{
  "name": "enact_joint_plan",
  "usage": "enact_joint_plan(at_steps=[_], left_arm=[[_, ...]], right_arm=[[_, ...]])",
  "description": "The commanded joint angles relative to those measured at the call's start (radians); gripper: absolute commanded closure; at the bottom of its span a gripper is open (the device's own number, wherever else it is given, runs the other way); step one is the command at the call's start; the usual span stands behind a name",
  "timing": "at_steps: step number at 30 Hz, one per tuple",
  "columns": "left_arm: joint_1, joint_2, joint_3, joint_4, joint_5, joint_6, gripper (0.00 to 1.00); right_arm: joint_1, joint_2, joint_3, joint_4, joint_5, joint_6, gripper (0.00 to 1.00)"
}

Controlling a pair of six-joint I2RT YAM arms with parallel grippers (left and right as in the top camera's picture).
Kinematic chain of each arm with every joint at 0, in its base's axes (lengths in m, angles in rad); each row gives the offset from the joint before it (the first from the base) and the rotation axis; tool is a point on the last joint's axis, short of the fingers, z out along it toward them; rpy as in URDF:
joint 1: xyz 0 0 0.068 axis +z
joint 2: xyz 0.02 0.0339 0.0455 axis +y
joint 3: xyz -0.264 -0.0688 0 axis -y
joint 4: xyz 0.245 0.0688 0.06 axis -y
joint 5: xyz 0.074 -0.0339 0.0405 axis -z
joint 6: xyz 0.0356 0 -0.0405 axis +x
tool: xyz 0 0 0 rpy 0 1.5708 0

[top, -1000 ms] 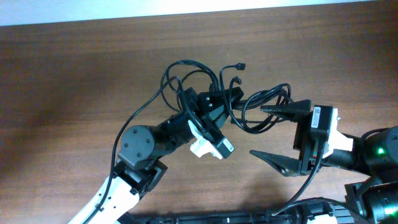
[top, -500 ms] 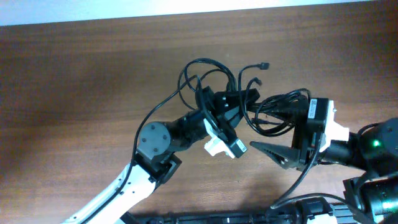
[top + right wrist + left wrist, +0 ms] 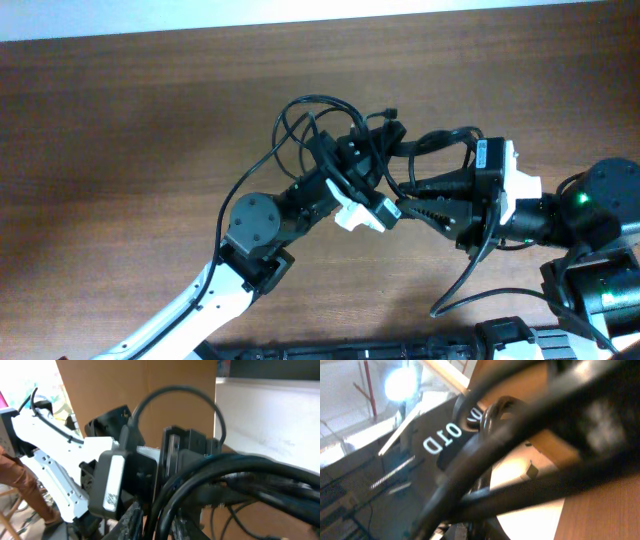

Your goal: Untangle cables

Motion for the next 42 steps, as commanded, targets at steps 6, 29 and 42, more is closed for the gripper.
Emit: enact_joint_plan(at_steps=[6,29,42], left_arm=[[0.0,-0.003,0.01,-0.211,-0.106,0.015,1.0],[-0.024,-0.45,0.01,-0.948,-0.332,-0.035,1.0],[-0.024,-0.344,0.01,-0.743,0.211,0.192,1.0]], right_arm=[[0.007,-0.005,0.006,0.18,-0.025,-0.003,0.84],[0.006,-0.007,0.006,-0.144,0.69,-0.178,0.7],[0.006,-0.213,0.006,-0.365,0.319,-0.543,0.75]])
